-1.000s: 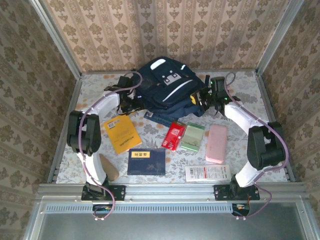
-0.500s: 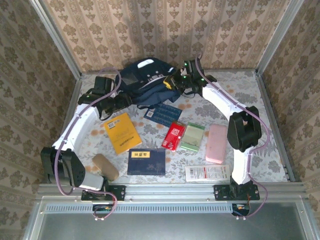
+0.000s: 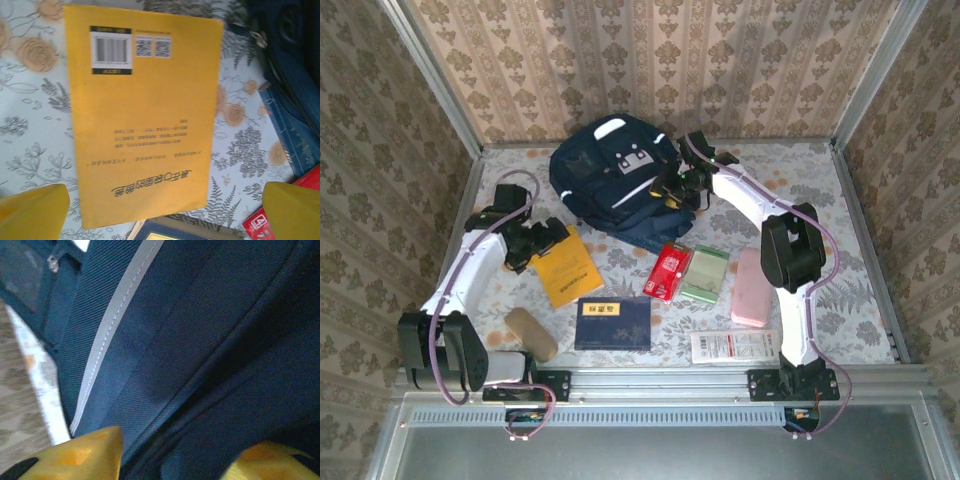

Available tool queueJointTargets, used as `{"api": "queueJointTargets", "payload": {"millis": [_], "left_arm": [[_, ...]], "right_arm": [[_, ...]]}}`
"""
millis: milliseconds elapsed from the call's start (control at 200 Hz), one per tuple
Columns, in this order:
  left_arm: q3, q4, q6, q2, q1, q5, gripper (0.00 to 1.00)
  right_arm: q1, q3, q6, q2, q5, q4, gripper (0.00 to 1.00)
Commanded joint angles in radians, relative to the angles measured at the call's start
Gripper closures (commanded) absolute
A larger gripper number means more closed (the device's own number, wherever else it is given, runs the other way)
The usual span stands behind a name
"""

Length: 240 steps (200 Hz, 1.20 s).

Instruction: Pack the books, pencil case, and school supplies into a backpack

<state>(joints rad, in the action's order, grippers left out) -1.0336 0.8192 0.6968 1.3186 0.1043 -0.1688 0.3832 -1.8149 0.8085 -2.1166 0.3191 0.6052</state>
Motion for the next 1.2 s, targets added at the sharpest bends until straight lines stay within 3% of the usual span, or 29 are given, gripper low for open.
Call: {"api": "queueJointTargets", "payload": {"millis": [0,120,205,340,530,590,660,715,815,1040,1195], "left_arm": [[0.041,0.045,0.036,0.006,-0.027,0.028,0.0],[0.103,-0.037,0.028,0.031,-0.057,-0.015,0.01],[0.133,-0.098,0.033,0.054,-0.062,-0.038,0.01],[0.141,-0.14,0.032,0.097,-0.063,-0.027,0.01],[0.149,-0.202,0.046,0.149,-0.073,-0.034,0.01],[0.15,-0.215,0.05,0.169,-0.076,-0.038,0.01],[0.152,-0.234,0.051,0.189,-0.08,-0.04,0.01],[0.152,-0.248,0.052,0.202,-0.084,-0.043,0.02],[0.152,-0.276,0.055,0.227,-0.094,-0.057,0.02],[0.176,-0.342,0.082,0.261,-0.099,-0.135,0.07],[0.205,-0.356,0.077,0.267,-0.098,-0.146,0.08]], "right_arm": [[0.03,0.006,-0.225,0.096,-0.325,0.008,0.42],[0.104,0.094,-0.376,0.176,-0.463,-0.048,0.29],[0.14,0.146,-0.43,0.218,-0.488,-0.087,0.29],[0.179,0.209,-0.498,0.268,-0.421,-0.133,0.32],[0.239,0.181,-0.564,0.249,-0.522,-0.074,0.2],[0.243,0.185,-0.559,0.255,-0.458,-0.088,0.2],[0.246,0.174,-0.53,0.239,-0.284,-0.124,0.21],[0.257,0.127,-0.493,0.182,-0.117,-0.127,0.23],[0.293,0.03,-0.444,0.06,0.062,-0.111,0.29],[0.388,-0.235,-0.443,-0.203,-0.002,0.096,0.32],[0.402,-0.29,-0.409,-0.283,0.016,0.103,0.34]]}}
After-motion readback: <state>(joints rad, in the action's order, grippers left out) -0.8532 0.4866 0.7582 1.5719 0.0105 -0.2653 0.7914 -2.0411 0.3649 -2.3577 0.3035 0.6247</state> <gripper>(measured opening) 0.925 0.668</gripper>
